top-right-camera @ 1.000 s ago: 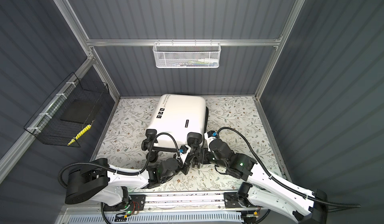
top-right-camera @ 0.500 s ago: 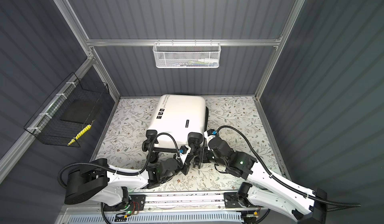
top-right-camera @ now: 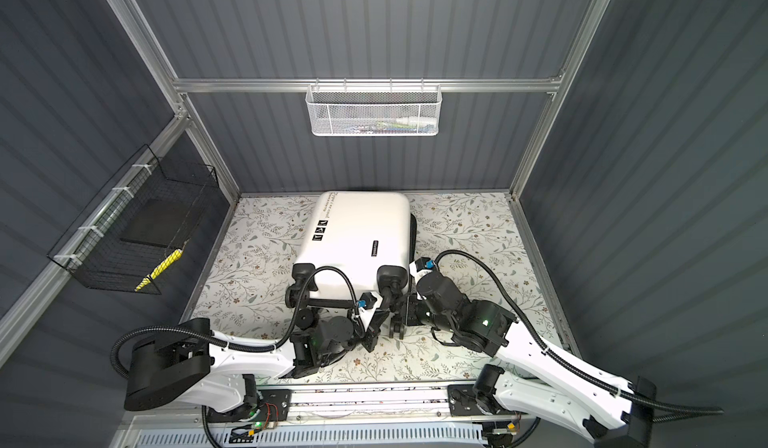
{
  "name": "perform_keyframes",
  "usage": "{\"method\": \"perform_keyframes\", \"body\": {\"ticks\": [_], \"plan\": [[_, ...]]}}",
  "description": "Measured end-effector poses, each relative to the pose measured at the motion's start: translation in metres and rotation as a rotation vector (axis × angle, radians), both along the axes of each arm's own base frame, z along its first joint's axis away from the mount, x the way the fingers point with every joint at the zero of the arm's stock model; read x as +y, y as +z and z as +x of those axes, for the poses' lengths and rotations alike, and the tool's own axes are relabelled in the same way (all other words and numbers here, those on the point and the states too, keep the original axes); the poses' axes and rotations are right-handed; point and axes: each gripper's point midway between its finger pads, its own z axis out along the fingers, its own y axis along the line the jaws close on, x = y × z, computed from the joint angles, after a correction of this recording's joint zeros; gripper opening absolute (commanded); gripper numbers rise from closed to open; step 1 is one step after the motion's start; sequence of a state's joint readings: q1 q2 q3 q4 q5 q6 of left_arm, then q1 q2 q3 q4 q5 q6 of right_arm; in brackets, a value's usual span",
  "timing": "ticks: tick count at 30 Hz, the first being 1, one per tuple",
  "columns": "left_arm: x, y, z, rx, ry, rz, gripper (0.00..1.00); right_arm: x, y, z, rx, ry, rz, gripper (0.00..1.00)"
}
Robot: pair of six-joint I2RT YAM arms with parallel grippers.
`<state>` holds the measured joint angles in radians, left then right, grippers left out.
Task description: Pack the luggage
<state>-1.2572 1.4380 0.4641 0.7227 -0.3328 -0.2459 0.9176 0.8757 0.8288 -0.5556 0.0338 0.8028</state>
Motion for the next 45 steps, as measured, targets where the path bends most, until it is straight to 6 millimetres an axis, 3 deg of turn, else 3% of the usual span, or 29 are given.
{"method": "perform_keyframes", "body": {"ticks": [15, 20, 24, 26, 29, 31, 35, 40, 45], "plan": [[-0.020, 0.001, 0.003, 0.003, -0.020, -0.016, 0.00, -0.007, -0.001, 0.004, -0.001, -0.029, -0.054, 0.00], [-0.017, 0.008, 0.001, -0.006, -0.019, -0.039, 0.22, -0.008, 0.000, 0.006, -0.008, -0.036, -0.055, 0.00], [-0.010, 0.047, -0.006, -0.041, -0.027, -0.140, 0.32, -0.008, -0.001, 0.007, -0.012, -0.042, -0.056, 0.00], [-0.004, 0.054, -0.010, -0.046, -0.031, -0.154, 0.37, -0.007, 0.000, 0.008, -0.016, -0.047, -0.051, 0.02], [0.010, 0.059, -0.012, -0.049, -0.018, -0.153, 0.41, -0.008, -0.002, 0.010, -0.016, -0.052, -0.059, 0.21], [0.020, 0.064, -0.013, -0.052, -0.007, -0.151, 0.44, -0.006, -0.001, 0.011, -0.025, -0.046, -0.059, 0.40], [0.038, 0.076, -0.013, -0.064, 0.019, -0.152, 0.49, -0.005, 0.012, 0.016, -0.069, -0.038, -0.038, 0.62], [0.055, 0.084, -0.013, -0.073, 0.048, -0.126, 0.51, -0.022, 0.036, 0.025, -0.129, -0.081, 0.009, 0.69], [0.055, 0.078, -0.012, -0.061, 0.054, -0.060, 0.54, -0.067, 0.054, 0.034, -0.174, -0.205, 0.048, 0.71]]}}
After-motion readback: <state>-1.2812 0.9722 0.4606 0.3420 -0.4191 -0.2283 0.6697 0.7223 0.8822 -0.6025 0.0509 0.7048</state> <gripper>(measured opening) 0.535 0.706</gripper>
